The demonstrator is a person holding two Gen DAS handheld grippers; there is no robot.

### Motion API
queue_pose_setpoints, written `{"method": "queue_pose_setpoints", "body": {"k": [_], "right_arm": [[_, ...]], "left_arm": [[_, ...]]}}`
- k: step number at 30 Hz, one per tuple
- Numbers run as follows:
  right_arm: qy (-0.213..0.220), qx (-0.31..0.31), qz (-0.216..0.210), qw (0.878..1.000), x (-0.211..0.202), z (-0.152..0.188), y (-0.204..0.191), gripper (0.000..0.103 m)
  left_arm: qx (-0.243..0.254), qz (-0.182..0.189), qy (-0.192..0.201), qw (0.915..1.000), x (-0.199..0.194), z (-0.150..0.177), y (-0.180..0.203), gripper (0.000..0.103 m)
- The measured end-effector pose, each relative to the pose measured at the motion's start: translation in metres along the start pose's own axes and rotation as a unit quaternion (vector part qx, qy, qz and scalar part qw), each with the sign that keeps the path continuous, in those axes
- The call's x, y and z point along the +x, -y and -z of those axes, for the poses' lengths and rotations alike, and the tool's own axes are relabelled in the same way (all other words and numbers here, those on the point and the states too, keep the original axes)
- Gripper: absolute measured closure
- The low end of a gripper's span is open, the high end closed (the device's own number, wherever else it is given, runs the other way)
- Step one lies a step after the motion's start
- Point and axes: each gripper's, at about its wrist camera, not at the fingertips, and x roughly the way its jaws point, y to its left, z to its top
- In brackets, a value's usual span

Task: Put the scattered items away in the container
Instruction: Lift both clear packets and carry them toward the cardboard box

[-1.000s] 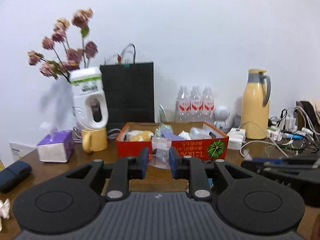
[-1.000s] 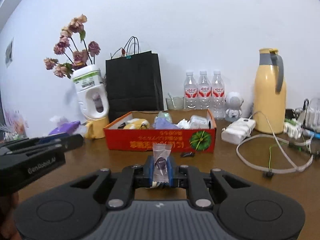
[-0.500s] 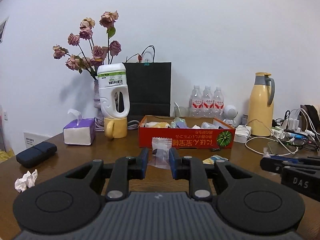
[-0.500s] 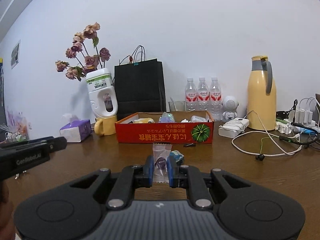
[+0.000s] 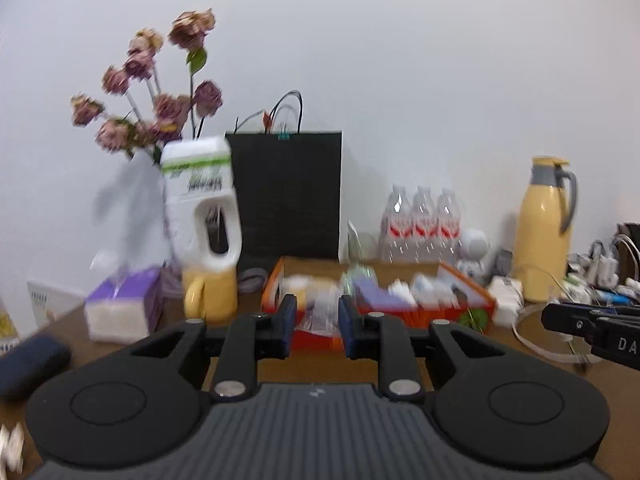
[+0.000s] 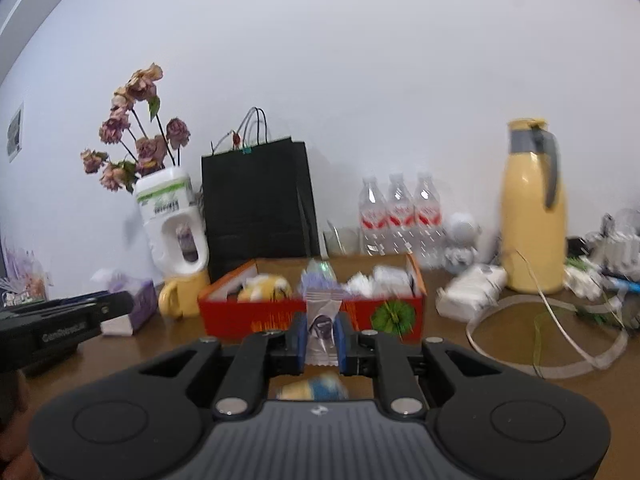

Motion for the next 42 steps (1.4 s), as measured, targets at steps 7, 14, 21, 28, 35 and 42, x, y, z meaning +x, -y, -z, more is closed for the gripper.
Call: {"method": "queue_pose_setpoints", "body": {"k": [7,14,21,28,35,42], "right_arm": [[0.013,-0.004,-0.058,0.998,0.094,-0.086,-0.009,0.089],[-0.040,-0.026,-0.068,0.997,0.172,-0.129,-0.018,0.089],[-0.210,-0.013,-0.063,0.976,0.254,-0.124,0.007,0.089],[-0.218,-0.004,-0.081,0.973,0.206,-0.085,0.037,0.089],[-0.248,-0.015,-0.115,0.962,0.165,-0.050,0.030,0.089],[-0.274,-0.015,-0.137,0.952,0.123,-0.023,0.021,0.089]], "left_arm": [[-0.017,0.015,-0.005,0.9997,0.105,-0.084,-0.001,0.080],[0.006,0.019,-0.059,0.9980,0.170,-0.109,-0.004,0.085],[0.098,0.111,-0.233,0.9612,0.211,-0.079,-0.012,0.045],[0.142,0.284,-0.284,0.9047,0.111,0.035,-0.060,0.046],[0.157,0.322,-0.307,0.8818,0.087,0.057,-0.069,0.054],[0.124,0.288,-0.345,0.8848,0.104,0.056,-0.077,0.082]]}}
